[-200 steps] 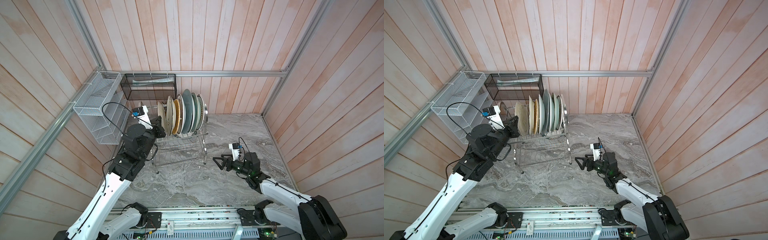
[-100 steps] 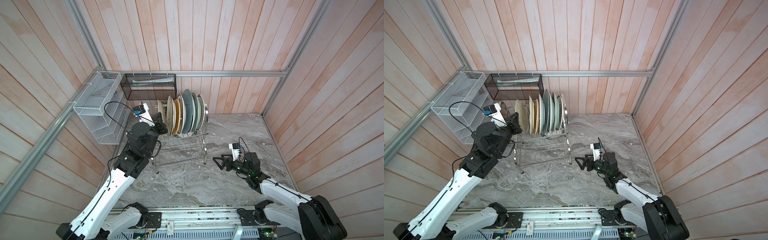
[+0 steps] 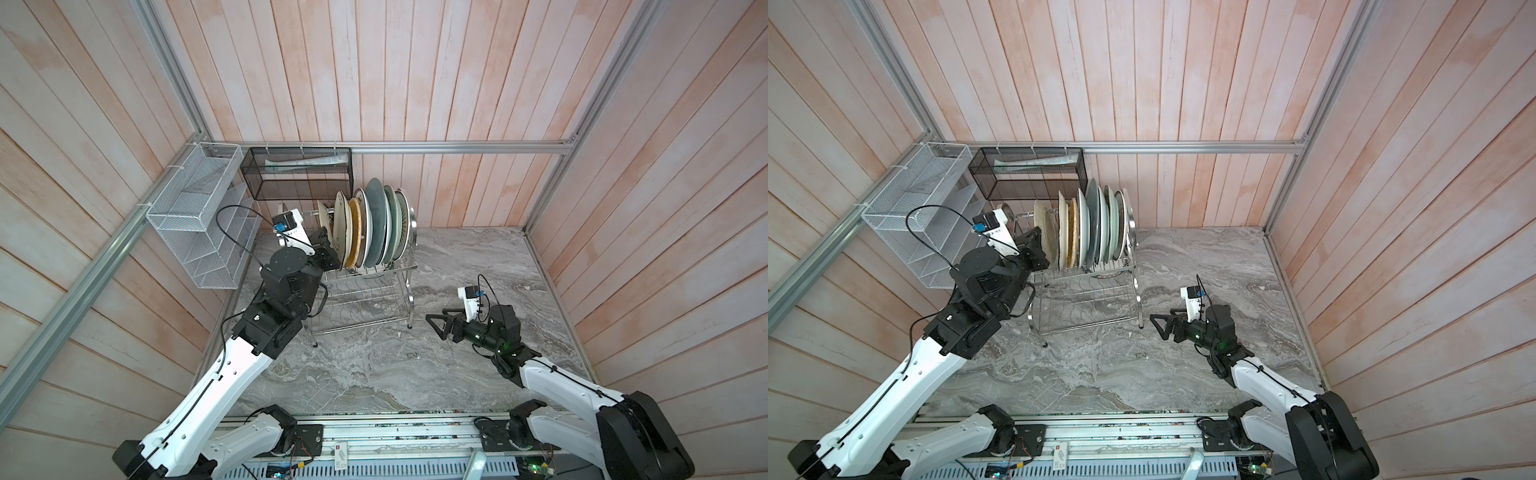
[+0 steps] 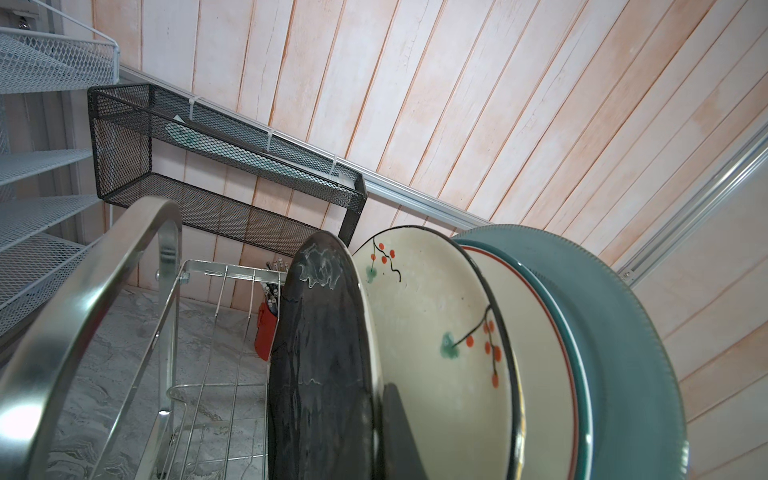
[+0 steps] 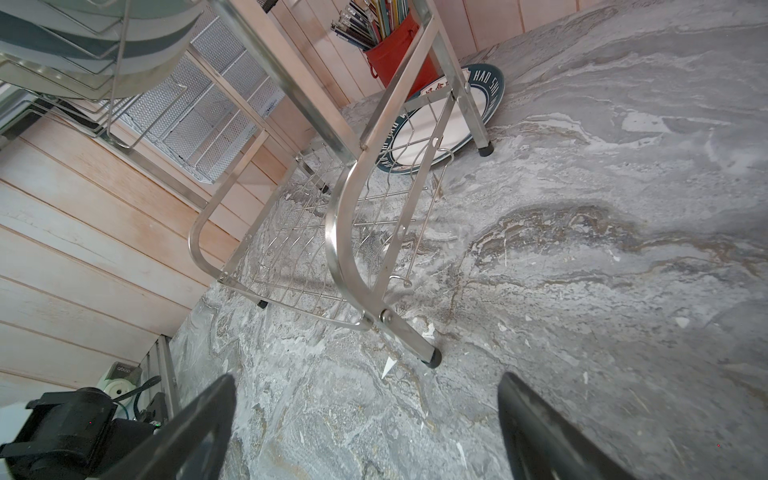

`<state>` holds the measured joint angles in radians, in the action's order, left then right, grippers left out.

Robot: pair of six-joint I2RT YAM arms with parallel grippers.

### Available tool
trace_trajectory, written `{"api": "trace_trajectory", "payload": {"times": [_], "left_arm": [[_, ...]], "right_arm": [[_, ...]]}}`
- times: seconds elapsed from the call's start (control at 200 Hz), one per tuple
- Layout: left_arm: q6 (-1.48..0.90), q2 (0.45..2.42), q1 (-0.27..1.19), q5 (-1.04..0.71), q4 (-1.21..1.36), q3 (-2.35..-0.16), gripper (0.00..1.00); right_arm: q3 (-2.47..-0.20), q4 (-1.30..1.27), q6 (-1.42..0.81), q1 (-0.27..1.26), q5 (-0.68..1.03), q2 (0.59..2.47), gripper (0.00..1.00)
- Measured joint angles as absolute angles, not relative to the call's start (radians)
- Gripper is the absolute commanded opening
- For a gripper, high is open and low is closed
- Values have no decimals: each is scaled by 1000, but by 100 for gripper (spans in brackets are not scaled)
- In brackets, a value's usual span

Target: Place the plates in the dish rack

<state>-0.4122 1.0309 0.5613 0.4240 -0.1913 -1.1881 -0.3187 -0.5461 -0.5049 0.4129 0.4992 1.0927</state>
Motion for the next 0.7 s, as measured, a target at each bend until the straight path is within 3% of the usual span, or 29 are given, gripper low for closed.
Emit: {"api": "trace_trajectory", "payload": {"times": [0.39,0.7], "left_arm": [[-385,982,599,432,-201,-1135,0],[-364,1003,605,428,-193,-1144,8]], "right_arm": [[-310,-553,-506,413,500,1092,98],[-305,-554,-508,413,499,1083,98]]}}
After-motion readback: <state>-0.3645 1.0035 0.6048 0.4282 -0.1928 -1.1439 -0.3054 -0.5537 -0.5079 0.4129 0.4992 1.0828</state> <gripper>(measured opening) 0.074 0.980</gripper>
